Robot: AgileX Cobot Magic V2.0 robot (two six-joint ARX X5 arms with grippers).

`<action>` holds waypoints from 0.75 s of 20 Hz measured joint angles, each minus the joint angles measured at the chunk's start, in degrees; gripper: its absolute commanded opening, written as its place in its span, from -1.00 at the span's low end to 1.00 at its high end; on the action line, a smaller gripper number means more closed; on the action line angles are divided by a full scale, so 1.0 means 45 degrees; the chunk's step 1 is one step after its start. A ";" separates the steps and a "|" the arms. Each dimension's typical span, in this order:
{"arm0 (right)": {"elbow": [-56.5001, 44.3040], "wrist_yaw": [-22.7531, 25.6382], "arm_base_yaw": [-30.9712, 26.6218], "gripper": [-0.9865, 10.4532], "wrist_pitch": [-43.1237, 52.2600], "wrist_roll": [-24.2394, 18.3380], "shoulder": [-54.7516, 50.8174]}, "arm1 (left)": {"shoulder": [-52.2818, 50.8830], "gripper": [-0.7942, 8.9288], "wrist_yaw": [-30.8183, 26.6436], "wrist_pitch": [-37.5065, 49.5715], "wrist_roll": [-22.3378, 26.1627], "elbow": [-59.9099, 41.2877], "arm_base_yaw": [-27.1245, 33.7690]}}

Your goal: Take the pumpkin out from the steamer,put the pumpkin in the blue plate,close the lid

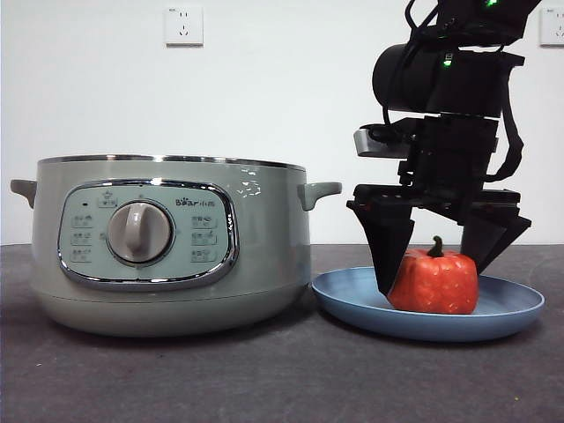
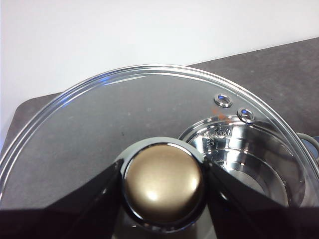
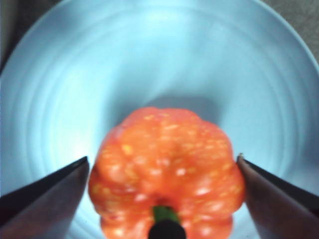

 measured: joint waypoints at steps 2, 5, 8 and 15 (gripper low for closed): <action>0.0000 0.0000 -0.0005 0.07 -0.0015 0.0000 0.0000 | 0.0117 -0.85 0.0005 0.0005 0.0000 0.0000 -0.0005; 0.0000 0.0000 0.0000 0.07 -0.0282 0.0000 -0.0379 | 0.0544 -0.85 0.0087 0.0015 0.0000 0.0000 0.0000; 0.0000 0.0000 0.0000 0.05 -0.0661 0.0000 -0.1549 | 0.1399 -0.85 0.0563 0.0117 0.0000 0.0000 0.0000; 0.0000 0.0000 -0.0214 0.05 -0.1331 -0.0039 -0.4663 | 0.4682 -0.85 0.1996 0.2254 0.0000 0.0000 0.0000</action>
